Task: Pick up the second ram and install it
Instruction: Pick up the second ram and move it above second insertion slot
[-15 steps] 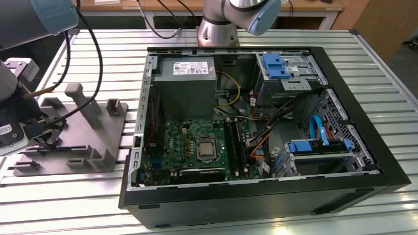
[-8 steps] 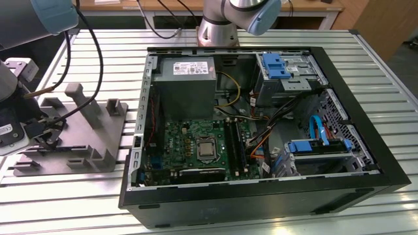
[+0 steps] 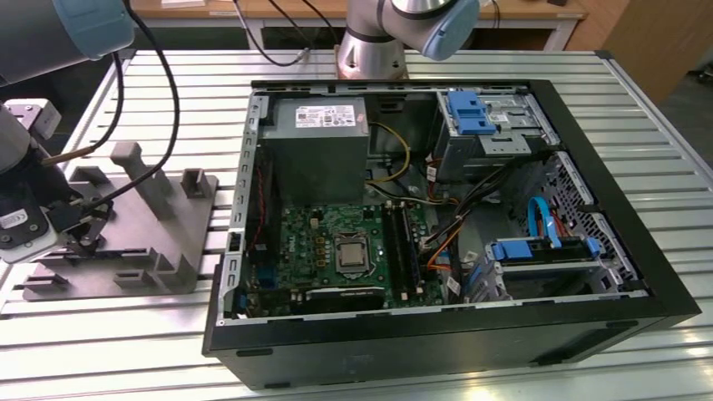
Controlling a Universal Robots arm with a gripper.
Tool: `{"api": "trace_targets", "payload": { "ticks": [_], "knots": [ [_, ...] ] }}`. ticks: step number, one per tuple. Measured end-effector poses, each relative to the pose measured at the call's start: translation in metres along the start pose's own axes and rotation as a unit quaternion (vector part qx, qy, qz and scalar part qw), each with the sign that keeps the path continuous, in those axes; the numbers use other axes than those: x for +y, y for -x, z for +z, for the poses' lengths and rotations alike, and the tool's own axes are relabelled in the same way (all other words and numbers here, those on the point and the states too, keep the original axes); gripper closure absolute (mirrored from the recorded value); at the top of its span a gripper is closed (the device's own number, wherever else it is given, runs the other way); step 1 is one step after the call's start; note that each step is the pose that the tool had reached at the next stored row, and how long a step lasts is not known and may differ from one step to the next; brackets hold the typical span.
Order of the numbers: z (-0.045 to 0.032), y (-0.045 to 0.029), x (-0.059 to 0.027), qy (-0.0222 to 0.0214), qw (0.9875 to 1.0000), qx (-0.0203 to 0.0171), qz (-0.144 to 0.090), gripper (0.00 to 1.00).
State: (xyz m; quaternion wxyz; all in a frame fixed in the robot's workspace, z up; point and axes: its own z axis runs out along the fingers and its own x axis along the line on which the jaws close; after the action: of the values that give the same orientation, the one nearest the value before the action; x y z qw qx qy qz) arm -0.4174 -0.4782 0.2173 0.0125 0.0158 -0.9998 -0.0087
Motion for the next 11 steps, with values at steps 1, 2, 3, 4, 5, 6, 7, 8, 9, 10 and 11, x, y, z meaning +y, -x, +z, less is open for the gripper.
{"api": "trace_targets", "payload": {
  "ticks": [1,2,3,4,5,6,7,8,9,10,11],
  "knots": [
    [0.0000,0.0000,0.0000,-0.0001,1.0000,0.0001,-0.003,0.90],
    [0.0000,0.0000,0.0000,-0.0002,1.0000,0.0001,-0.007,0.90],
    [0.0000,0.0000,0.0000,-0.0002,0.9999,0.0002,-0.010,0.90],
    [0.0000,0.0000,0.0000,-0.0003,0.9999,0.0002,-0.013,0.90],
    [0.0000,0.0000,0.0000,-0.0004,0.9999,0.0003,-0.017,0.90],
    [0.0000,0.0000,0.0000,-0.0005,0.9998,0.0004,-0.020,0.90],
    [0.0000,0.0000,0.0000,-0.0006,0.9997,0.0004,-0.023,0.90],
    [0.0000,0.0000,0.0000,-0.0006,0.9997,0.0005,-0.026,0.90],
    [0.0000,0.0000,0.0000,-0.0007,0.9996,0.0005,-0.028,0.90],
    [0.0000,0.0000,0.0000,-0.0008,0.9995,0.0006,-0.031,0.90],
    [0.0000,0.0000,0.0000,-0.0008,0.9994,0.0006,-0.033,0.90]
  ]
}}
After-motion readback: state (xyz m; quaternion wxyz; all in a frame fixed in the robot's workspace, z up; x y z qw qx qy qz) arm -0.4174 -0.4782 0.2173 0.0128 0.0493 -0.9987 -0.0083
